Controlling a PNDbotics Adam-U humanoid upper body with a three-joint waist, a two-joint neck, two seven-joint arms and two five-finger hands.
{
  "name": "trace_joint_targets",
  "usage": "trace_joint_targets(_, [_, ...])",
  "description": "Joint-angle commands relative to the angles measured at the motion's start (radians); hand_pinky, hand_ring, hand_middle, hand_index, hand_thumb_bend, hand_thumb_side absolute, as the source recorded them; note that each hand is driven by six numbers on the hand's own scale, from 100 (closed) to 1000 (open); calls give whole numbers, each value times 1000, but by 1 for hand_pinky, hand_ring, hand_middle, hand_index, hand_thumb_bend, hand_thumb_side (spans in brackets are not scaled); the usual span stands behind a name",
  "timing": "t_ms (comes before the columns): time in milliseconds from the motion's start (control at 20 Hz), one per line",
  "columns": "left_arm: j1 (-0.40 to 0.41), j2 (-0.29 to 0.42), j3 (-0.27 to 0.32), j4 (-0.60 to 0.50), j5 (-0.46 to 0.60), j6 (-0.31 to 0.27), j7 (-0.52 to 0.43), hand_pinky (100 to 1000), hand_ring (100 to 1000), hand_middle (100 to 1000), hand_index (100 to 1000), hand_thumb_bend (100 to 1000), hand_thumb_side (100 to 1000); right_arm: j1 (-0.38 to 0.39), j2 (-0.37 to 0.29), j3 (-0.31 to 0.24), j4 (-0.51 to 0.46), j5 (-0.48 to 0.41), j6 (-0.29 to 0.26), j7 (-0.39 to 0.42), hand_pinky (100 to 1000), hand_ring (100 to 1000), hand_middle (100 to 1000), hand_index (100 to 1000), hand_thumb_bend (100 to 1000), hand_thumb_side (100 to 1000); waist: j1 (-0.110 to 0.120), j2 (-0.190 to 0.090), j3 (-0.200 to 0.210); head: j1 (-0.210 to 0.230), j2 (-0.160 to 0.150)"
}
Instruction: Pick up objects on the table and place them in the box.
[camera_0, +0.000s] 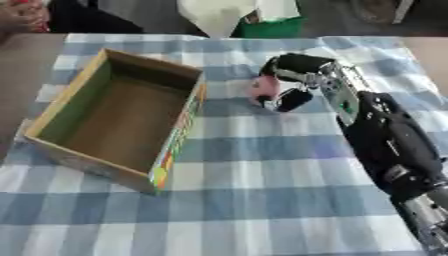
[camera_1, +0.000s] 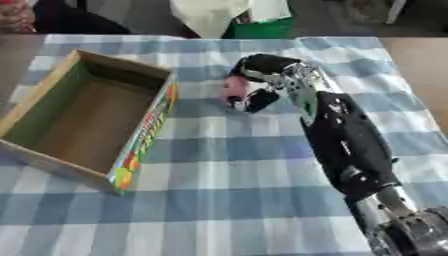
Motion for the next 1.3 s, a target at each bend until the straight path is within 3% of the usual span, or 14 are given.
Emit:
trace_joint_targets(50, [-5,14,3,-17,2,0,-5,509,385,656,759,187,558,-22,-22,2,-19,-37,4,-26,704,666,593,714,100,455,3,-17,0,0,0])
trace_joint_targets(400, [-4,16,2,-17,2,1,-7,510,385,656,759,187,555,-35,-26,20,-66,-86,-13,-92,718,667,615,735,100,451,3,-22,0,0,-2])
trace_joint_targets(850, [-3,24,-3,-17,4,3,-9,509,387,656,758,184,557,-88,-14,59,-147,-183,-37,-104,754,692,674,784,100,481,-1,-34,8,-8,-1])
trace_joint_targets(1300, [-11,36,-18,-17,17,1,-17,507,388,654,757,182,561,-175,87,96,-155,-208,-54,-119,754,690,671,778,100,506,-8,-36,50,-48,-6])
